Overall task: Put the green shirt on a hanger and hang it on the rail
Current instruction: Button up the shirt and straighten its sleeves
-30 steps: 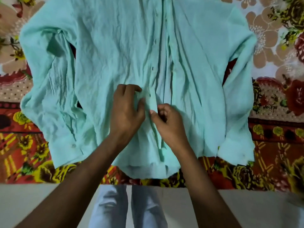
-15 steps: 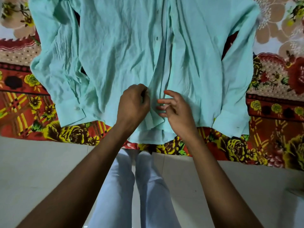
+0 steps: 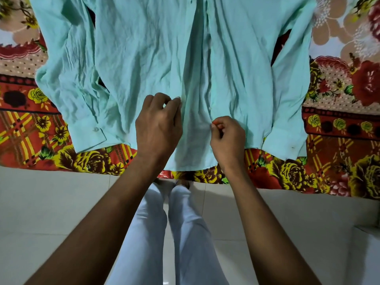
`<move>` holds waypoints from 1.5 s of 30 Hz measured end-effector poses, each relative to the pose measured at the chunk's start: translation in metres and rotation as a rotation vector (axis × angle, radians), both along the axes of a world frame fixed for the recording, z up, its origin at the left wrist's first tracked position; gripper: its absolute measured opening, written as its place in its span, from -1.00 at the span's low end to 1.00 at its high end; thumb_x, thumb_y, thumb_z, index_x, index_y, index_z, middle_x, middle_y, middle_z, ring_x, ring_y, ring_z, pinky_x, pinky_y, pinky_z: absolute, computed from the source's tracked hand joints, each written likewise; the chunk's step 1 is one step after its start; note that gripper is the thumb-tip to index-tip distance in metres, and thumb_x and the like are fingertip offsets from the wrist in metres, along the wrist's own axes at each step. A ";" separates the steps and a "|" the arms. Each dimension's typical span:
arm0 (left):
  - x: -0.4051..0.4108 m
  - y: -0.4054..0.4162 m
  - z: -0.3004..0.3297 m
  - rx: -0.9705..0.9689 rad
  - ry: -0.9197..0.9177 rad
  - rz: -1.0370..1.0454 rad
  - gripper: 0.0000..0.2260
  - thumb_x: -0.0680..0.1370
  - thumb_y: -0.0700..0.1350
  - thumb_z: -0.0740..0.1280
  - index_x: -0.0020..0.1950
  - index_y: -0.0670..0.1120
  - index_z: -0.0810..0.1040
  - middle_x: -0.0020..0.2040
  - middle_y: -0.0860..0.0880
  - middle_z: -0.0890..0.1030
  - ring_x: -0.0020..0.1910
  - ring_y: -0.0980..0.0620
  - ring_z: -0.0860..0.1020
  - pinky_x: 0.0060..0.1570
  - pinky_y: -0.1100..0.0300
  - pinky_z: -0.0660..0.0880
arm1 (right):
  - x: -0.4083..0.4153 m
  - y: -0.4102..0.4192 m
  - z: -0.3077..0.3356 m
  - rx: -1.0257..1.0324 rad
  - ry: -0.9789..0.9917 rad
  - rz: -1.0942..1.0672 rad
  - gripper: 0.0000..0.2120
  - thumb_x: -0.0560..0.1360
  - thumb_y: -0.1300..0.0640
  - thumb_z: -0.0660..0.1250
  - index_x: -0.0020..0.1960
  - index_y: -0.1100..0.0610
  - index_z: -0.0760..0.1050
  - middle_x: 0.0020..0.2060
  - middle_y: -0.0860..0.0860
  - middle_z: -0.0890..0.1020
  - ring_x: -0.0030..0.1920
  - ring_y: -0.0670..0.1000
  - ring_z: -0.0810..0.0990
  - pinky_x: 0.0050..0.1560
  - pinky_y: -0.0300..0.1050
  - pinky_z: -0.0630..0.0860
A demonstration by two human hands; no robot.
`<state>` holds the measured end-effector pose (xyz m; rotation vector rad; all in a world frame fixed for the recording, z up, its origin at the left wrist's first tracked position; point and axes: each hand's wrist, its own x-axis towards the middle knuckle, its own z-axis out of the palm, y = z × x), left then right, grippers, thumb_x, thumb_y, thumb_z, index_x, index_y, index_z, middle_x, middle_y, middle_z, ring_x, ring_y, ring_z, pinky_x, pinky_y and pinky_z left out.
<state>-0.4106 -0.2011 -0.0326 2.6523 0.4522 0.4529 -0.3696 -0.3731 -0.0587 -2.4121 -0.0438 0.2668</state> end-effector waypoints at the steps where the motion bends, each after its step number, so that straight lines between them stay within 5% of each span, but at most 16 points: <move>1: -0.001 -0.001 -0.001 0.008 -0.007 -0.016 -0.86 0.63 -0.17 0.35 0.07 -0.16 0.70 -0.15 -0.13 0.63 -0.17 -0.19 0.55 -0.35 -0.06 0.49 | -0.002 -0.001 0.002 0.051 0.006 -0.006 -0.98 0.58 0.22 0.40 0.00 0.16 0.61 -0.15 -0.01 0.62 -0.14 -0.06 0.60 -0.09 -0.15 0.59; 5: -0.010 -0.010 -0.004 -0.140 0.009 -0.033 -0.87 0.63 -0.16 0.35 0.07 -0.17 0.67 -0.17 -0.12 0.66 -0.18 -0.18 0.58 -0.26 -0.06 0.51 | -0.014 -0.005 0.002 0.190 0.088 -0.028 -0.92 0.63 0.20 0.35 0.10 0.16 0.58 -0.08 -0.03 0.64 -0.06 -0.12 0.63 -0.01 -0.21 0.60; 8: -0.014 -0.018 -0.005 -0.383 0.038 0.035 -0.92 0.59 -0.16 0.38 0.05 -0.14 0.63 -0.17 -0.03 0.67 -0.21 -0.04 0.59 -0.17 0.04 0.53 | -0.022 -0.010 -0.006 -0.051 0.029 0.074 -0.78 0.61 0.22 0.35 0.25 0.17 0.54 0.11 0.07 0.57 0.10 0.05 0.61 0.11 0.05 0.61; 12: -0.011 -0.025 -0.007 -0.737 0.096 0.175 -0.70 0.55 -0.15 0.46 0.26 -0.09 0.53 -0.24 0.12 0.63 -0.23 0.19 0.62 -0.16 0.37 0.51 | -0.026 -0.006 -0.008 -0.256 0.012 0.172 -0.53 0.48 0.13 0.53 0.33 0.16 0.48 0.18 0.10 0.51 0.21 0.12 0.54 0.18 0.04 0.59; 15: -0.006 -0.027 -0.014 -0.798 0.148 0.187 -0.70 0.53 -0.15 0.49 0.25 -0.10 0.59 -0.23 0.16 0.62 -0.20 0.28 0.62 -0.11 0.38 0.54 | -0.021 -0.009 -0.008 -0.114 0.055 0.064 -0.68 0.49 0.22 0.50 0.23 0.14 0.56 -0.03 0.04 0.60 0.00 0.04 0.61 0.05 0.05 0.61; 19: -0.005 -0.029 -0.017 -0.831 0.158 0.149 -0.93 0.57 -0.13 0.44 -0.04 -0.10 0.71 -0.19 0.10 0.69 -0.18 0.16 0.66 -0.10 0.17 0.61 | -0.016 -0.019 0.001 0.157 0.089 -0.155 -0.94 0.52 0.16 0.50 -0.02 0.08 0.66 -0.17 -0.08 0.69 -0.13 -0.15 0.66 -0.10 -0.22 0.59; 24: -0.009 -0.025 -0.021 -0.941 0.165 0.226 -0.92 0.58 -0.12 0.42 -0.09 -0.09 0.68 -0.20 0.12 0.68 -0.20 0.21 0.63 -0.18 0.33 0.49 | -0.019 -0.023 0.016 0.425 0.120 -0.248 -0.97 0.60 0.12 0.43 0.00 0.05 0.65 -0.12 -0.06 0.71 -0.07 -0.11 0.67 -0.03 -0.26 0.56; 28: -0.013 -0.024 -0.029 -1.039 0.189 0.257 -0.93 0.60 -0.12 0.40 -0.05 -0.09 0.65 -0.30 0.09 0.63 -0.35 0.19 0.56 -0.28 0.25 0.44 | -0.022 -0.020 0.018 0.570 0.296 -0.178 -0.90 0.65 0.19 0.34 0.00 0.04 0.58 -0.17 -0.10 0.66 -0.12 -0.17 0.60 -0.03 -0.28 0.52; 32: -0.016 -0.020 -0.036 -1.083 0.238 0.266 -0.94 0.60 -0.12 0.39 0.02 -0.09 0.63 -0.28 0.04 0.63 -0.36 0.18 0.55 -0.27 0.18 0.45 | -0.019 -0.023 0.008 0.082 0.418 0.147 -0.85 0.67 0.17 0.25 0.00 0.08 0.59 -0.20 -0.04 0.64 -0.20 -0.06 0.61 -0.10 -0.05 0.57; 35: -0.014 -0.017 -0.037 -1.136 0.286 0.287 -0.88 0.61 -0.15 0.37 0.13 -0.07 0.63 -0.20 -0.01 0.69 -0.34 0.16 0.58 -0.27 0.16 0.52 | -0.018 -0.013 0.009 -0.203 0.142 0.208 -0.78 0.66 0.06 0.28 -0.09 0.13 0.60 -0.26 -0.01 0.61 -0.24 -0.01 0.55 -0.18 -0.06 0.50; 39: -0.006 -0.014 -0.033 -1.184 0.312 0.382 -0.84 0.61 -0.20 0.34 0.16 -0.10 0.65 -0.19 -0.06 0.69 -0.32 0.09 0.55 -0.32 0.24 0.52 | -0.005 0.020 0.018 0.023 -0.118 0.055 -0.88 0.60 0.10 0.39 0.00 0.15 0.64 -0.15 0.01 0.61 -0.18 -0.14 0.51 -0.17 -0.28 0.47; 42: -0.001 -0.014 -0.029 -1.222 0.322 0.402 -0.87 0.58 -0.25 0.33 -0.09 -0.17 0.66 -0.31 -0.08 0.55 -0.33 0.01 0.44 -0.38 0.24 0.39 | 0.004 0.043 0.004 0.043 -0.071 0.101 -0.83 0.58 0.07 0.43 0.06 0.17 0.64 -0.09 0.06 0.62 -0.10 -0.01 0.60 -0.13 -0.12 0.56; 45: 0.002 -0.011 -0.027 -1.223 0.359 0.442 -0.86 0.58 -0.24 0.31 -0.10 -0.26 0.62 -0.31 -0.14 0.48 -0.33 0.01 0.40 -0.38 0.21 0.36 | 0.008 0.055 -0.010 -0.046 -0.069 0.123 -0.81 0.61 0.06 0.39 0.10 0.17 0.62 -0.06 0.09 0.62 -0.06 0.09 0.60 -0.14 -0.02 0.57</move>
